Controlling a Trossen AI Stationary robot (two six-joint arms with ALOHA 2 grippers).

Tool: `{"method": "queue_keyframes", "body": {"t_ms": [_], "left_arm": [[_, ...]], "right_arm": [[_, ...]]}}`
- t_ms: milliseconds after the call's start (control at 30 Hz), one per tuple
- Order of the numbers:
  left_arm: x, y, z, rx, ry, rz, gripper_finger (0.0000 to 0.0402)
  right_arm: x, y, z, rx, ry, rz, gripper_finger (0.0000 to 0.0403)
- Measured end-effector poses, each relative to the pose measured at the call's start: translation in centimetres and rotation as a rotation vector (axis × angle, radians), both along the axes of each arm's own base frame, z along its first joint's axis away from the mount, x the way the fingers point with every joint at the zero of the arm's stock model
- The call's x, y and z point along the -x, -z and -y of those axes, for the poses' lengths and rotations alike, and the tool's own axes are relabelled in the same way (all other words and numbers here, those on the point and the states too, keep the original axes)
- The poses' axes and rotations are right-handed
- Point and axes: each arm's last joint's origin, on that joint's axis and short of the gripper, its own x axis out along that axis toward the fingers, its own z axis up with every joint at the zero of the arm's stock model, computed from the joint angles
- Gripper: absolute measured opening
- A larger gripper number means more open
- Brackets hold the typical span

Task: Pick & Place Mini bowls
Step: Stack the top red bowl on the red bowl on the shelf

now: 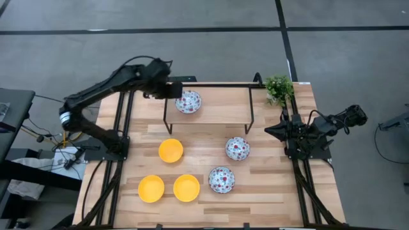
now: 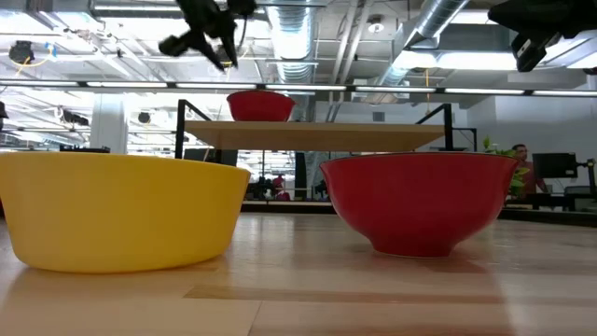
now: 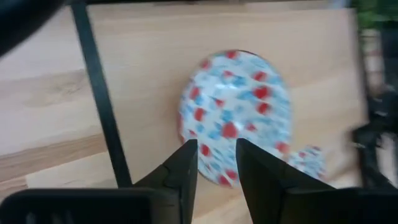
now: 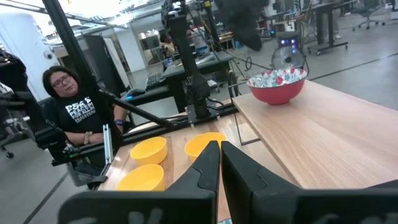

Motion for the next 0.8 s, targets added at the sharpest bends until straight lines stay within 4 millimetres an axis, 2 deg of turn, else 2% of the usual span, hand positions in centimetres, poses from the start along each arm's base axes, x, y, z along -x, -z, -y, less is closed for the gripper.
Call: {"method": "queue_keyframes", "body": {"t_ms": [133,233,533,800], "left_arm": [[0.6,-1.5,2.7,-0.060,0.078,0.051,0.0102],[0.1,-1.8,5.4,-0.094,0.190,0.063,0.0098],[-3.6,-1.2,12.9,-0.223,0.523,0.134,0.0092],[-4.5,0.2,17.1,-0.224,0.673,0.100,0.0092]], "right_arm": [[0.0,0.0,0.0,-0.007,0.001,0.001,0.0006],[0.0,0.0,0.0,-0.024,0.001,0.002,0.0006],[0.0,0.0,0.0,-0.026,0.002,0.005,0.0006],[0.0,-0.1,0.0,-0.056,0.002,0.013,0.0006]]}}
